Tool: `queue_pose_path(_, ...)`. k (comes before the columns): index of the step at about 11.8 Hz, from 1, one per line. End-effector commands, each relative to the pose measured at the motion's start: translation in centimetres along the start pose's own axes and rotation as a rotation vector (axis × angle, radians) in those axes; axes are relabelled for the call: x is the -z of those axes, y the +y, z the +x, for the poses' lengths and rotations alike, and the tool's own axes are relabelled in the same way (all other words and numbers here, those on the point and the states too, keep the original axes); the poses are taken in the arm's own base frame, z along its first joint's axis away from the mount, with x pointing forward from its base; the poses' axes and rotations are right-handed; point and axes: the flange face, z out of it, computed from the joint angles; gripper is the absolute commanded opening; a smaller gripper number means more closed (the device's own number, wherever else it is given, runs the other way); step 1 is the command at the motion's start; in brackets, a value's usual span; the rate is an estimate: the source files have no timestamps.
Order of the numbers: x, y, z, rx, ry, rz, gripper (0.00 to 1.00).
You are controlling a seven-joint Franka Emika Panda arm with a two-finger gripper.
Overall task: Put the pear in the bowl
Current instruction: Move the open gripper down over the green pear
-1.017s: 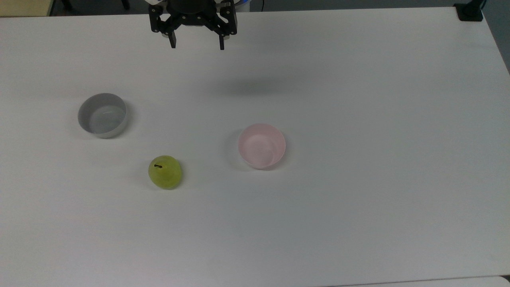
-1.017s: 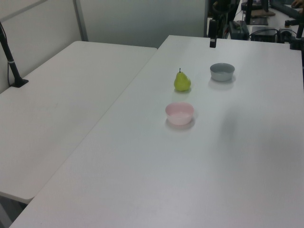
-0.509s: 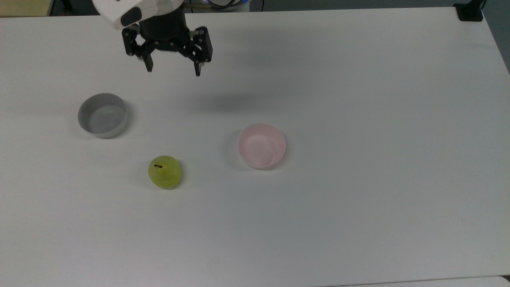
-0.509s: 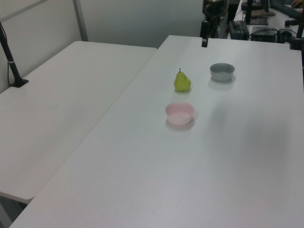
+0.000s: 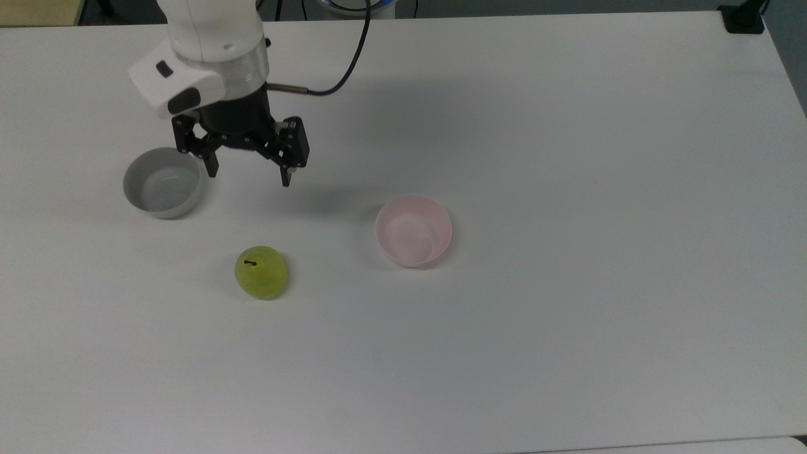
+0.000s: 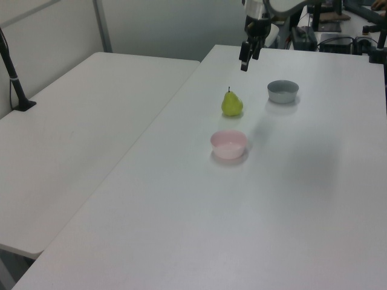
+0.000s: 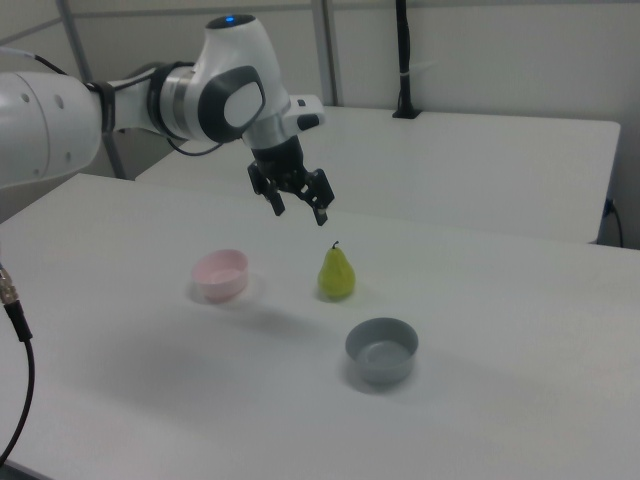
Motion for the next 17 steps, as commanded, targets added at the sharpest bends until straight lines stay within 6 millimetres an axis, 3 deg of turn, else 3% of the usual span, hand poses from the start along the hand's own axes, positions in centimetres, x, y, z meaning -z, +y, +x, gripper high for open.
queue_pose_path(1,-3.8,-0.2,1.1,0.049,0.056,-0.041,1.0)
queue_pose_path(7,-12.8,-1.5,1.7,0.099,0.07,-0.062,1.0)
queue_pose_path(10,-15.5,-1.9,1.7,0.118,0.075,-0.072,1.0)
queue_pose_path(17,-17.3,-1.9,1.7,0.129,0.079,-0.077,0.97)
